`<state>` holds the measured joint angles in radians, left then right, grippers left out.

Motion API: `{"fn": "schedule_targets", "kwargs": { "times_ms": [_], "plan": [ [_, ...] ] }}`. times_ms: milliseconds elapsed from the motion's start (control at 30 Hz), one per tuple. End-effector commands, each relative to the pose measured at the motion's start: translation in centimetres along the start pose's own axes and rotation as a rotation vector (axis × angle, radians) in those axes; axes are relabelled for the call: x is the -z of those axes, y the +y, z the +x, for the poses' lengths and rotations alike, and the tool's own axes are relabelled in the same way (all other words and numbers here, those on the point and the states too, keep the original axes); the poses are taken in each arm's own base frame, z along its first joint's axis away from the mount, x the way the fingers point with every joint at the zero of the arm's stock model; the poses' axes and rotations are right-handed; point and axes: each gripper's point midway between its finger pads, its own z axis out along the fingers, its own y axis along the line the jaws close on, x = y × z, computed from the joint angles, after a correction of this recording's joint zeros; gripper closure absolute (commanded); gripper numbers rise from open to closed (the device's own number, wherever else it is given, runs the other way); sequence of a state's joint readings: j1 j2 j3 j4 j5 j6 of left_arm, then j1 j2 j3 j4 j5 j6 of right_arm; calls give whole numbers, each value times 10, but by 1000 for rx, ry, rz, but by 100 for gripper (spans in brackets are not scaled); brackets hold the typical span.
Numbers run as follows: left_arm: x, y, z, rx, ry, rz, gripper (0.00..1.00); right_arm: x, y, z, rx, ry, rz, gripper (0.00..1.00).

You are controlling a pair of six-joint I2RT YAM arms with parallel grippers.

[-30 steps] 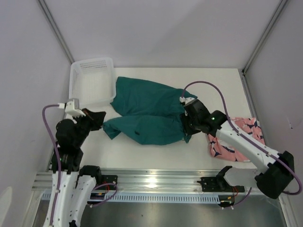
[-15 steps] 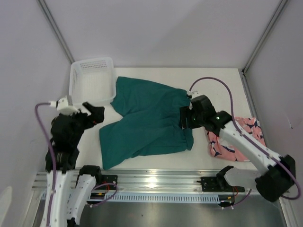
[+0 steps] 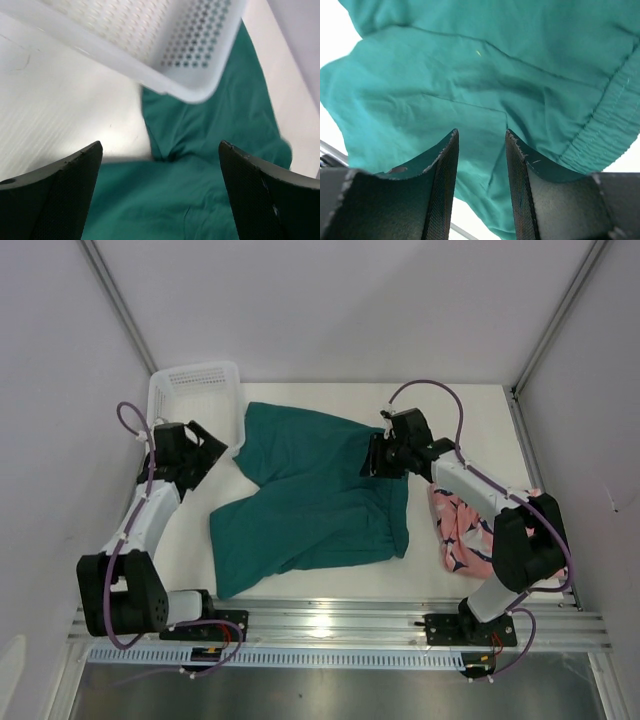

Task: Fold and stack the shorts
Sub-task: Flatten the shorts out

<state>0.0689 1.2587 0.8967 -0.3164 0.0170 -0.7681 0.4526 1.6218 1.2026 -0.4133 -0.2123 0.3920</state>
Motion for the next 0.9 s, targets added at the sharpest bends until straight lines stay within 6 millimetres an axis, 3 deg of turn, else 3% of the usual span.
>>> {"fn": "schedule_targets", "kwargs": {
  "times_ms": [0,133,167,200,233,267,300,400,467,533,700,867],
  "plan": [
    [-14,-8,-42,200,-149,5,1,6,13,-30,4,-68,-66,55],
    [-44,-6,-66,275,-174,-44,1,11,6,-34,3,-79,-65,55],
    [-62,2,-61,282,-149,-83,3,12,4,-35,2,-79,-67,55],
    [-65,-11,-79,300,-180,-59,4,13,0,-37,1,-81,-67,55],
    [-73,-10,-82,308,-182,-72,4,15,-2,-39,-2,-86,-65,55],
    [-91,0,-78,314,-171,-114,7,14,-5,-39,-7,-84,-63,55],
    [-95,-12,-96,320,-203,-92,10,15,-10,-43,-16,-92,-60,55],
    [-127,-3,-101,331,-201,-148,18,11,-20,-44,-42,-81,-56,55],
    [-135,-13,-122,332,-233,-146,21,6,-32,-47,-86,-82,-56,55],
    [-147,3,-126,332,-242,-229,21,0,-38,-47,-107,-74,-64,56],
    [-140,14,-158,344,-337,-249,18,-8,-50,-44,-125,-63,-46,56],
    [-129,-10,-189,257,-372,-206,11,-10,-54,-39,-131,-56,-37,54]
  ]
}}
